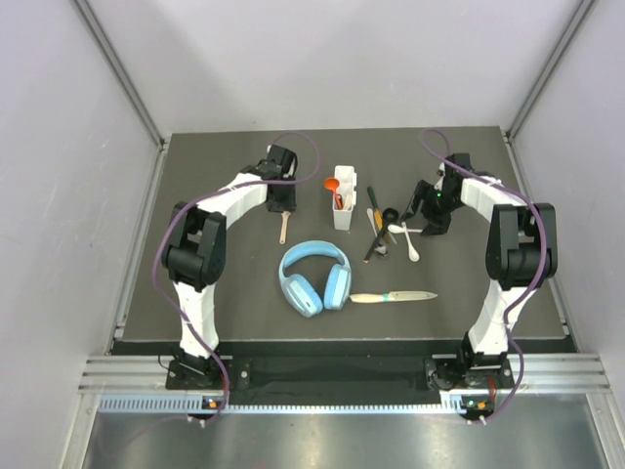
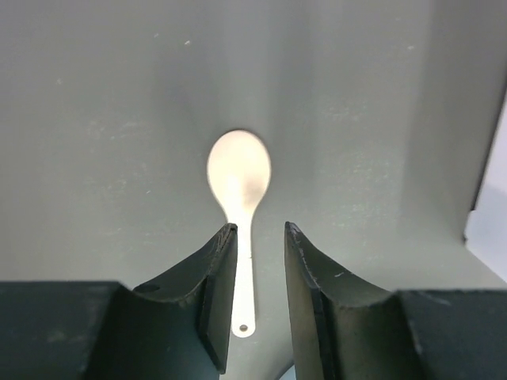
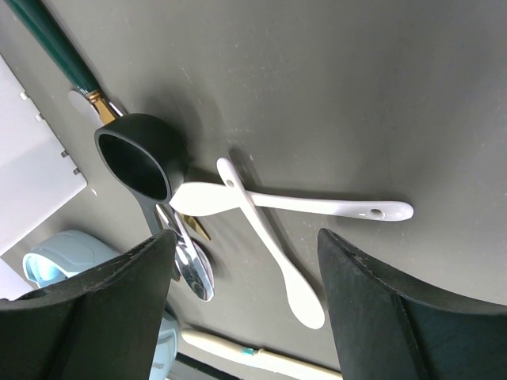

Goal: Sort the eating utensils into containers
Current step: Pick up the spoon from the center of the board.

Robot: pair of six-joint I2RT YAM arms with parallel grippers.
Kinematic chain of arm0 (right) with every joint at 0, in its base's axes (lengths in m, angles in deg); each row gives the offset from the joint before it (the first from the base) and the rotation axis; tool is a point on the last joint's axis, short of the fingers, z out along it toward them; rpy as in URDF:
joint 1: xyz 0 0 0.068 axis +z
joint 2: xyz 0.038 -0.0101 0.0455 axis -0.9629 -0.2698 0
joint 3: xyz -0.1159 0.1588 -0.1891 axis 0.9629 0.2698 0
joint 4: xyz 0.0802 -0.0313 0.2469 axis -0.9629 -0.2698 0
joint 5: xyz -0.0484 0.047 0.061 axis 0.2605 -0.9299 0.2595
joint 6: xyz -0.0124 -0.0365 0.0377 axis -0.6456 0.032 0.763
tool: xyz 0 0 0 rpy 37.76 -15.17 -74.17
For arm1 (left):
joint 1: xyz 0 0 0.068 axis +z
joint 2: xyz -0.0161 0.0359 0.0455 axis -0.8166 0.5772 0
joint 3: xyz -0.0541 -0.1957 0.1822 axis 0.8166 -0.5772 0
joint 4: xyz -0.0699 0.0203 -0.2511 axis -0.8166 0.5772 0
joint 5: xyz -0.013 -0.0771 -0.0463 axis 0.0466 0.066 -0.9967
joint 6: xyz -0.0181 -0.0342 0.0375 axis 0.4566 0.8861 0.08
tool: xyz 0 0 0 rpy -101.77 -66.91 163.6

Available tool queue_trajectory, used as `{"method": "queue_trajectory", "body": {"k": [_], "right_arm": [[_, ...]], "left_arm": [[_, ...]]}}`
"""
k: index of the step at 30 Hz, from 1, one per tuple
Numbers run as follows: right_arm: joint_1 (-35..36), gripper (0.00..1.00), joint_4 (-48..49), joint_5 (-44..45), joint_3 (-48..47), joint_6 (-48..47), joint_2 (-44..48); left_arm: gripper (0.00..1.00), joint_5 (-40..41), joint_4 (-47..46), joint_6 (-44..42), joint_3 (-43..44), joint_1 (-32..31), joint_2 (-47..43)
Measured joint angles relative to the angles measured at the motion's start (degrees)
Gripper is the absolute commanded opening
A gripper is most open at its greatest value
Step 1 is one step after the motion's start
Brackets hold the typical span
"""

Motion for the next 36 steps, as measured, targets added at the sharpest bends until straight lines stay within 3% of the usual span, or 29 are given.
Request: {"method": "queue_trajectory", "body": {"k": [5, 21, 36], "right_arm": [[0.0, 0.73, 0.0, 0.0, 0.0, 0.0, 0.0], [0.0, 0.73, -0.2, 0.0, -0.5, -1.4, 0.1], [0.2, 0.72, -2.9, 0.4, -8.6, -1.8, 5.0]], "left_arm": [[0.40, 0.4, 0.8, 0.0, -0.2, 0.7, 0.0], [0.41, -2.0, -0.1, 0.2, -4.8, 2.0, 0.0], [0.41, -4.0, -2.3, 0.3, -4.6, 2.0, 1.1]]}}
